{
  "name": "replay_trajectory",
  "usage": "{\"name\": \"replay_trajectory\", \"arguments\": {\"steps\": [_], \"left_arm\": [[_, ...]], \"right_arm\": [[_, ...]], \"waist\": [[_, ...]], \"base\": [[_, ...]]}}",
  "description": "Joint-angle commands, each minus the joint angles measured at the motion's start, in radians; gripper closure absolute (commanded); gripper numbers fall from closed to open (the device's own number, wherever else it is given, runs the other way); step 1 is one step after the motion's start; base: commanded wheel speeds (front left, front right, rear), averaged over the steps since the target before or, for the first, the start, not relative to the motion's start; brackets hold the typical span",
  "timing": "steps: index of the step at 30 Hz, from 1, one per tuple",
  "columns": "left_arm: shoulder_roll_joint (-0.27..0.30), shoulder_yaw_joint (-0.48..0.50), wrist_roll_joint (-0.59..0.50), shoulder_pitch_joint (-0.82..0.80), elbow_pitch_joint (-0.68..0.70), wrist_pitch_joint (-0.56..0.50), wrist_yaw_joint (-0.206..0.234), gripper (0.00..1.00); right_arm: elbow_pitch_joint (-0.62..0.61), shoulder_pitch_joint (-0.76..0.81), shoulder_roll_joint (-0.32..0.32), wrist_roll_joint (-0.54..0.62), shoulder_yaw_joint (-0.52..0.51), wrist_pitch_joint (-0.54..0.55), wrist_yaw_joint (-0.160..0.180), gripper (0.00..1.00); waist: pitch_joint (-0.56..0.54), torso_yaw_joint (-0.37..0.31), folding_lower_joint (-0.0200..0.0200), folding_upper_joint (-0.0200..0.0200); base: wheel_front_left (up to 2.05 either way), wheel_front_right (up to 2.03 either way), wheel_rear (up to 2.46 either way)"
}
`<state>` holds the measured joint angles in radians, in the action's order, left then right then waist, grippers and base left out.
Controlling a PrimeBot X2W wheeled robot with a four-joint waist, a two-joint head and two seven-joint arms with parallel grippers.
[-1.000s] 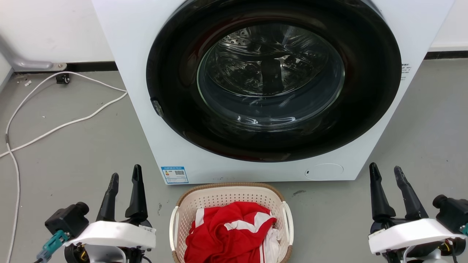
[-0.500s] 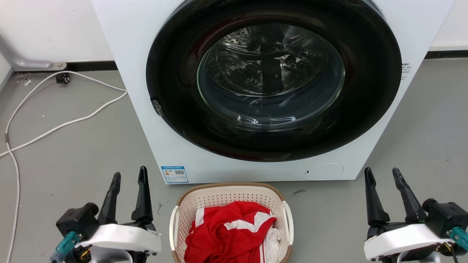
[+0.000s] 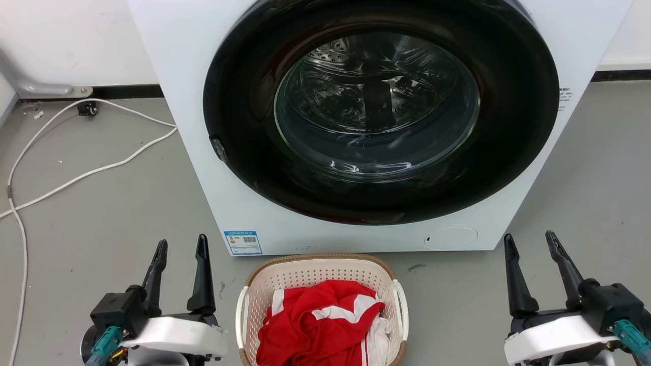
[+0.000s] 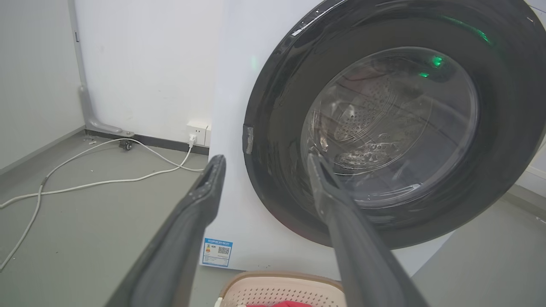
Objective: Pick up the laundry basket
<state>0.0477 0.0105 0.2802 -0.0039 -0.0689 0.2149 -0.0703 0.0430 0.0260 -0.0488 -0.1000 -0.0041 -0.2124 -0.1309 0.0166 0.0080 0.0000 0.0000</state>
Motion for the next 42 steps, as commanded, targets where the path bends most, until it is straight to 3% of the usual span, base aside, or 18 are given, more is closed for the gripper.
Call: {"name": "replay_trajectory", "arguments": {"steps": [1,25,42], "left_arm": [[0.003,-0.001,-0.021,0.005,0.010,0.006,0.003,0.00],[0.004,-0.003,-0.179,0.027,0.021,0.051,0.014,0.00],[0.004,0.004,-0.168,0.031,0.012,0.052,0.014,0.00]], "right_arm": [[-0.009,0.011,-0.003,0.021,-0.001,-0.010,0.000,0.00],[-0.034,0.027,-0.002,0.164,-0.001,-0.054,0.000,0.00],[-0.020,0.029,-0.002,0.096,-0.009,-0.053,0.000,0.00]], "waist": [[0.000,0.000,0.0000,0.0000],[0.003,-0.001,0.0000,0.0000],[0.004,-0.001,0.0000,0.0000]], "base": [[0.00,0.00,0.00],[0.00,0.00,0.00],[0.00,0.00,0.00]]}}
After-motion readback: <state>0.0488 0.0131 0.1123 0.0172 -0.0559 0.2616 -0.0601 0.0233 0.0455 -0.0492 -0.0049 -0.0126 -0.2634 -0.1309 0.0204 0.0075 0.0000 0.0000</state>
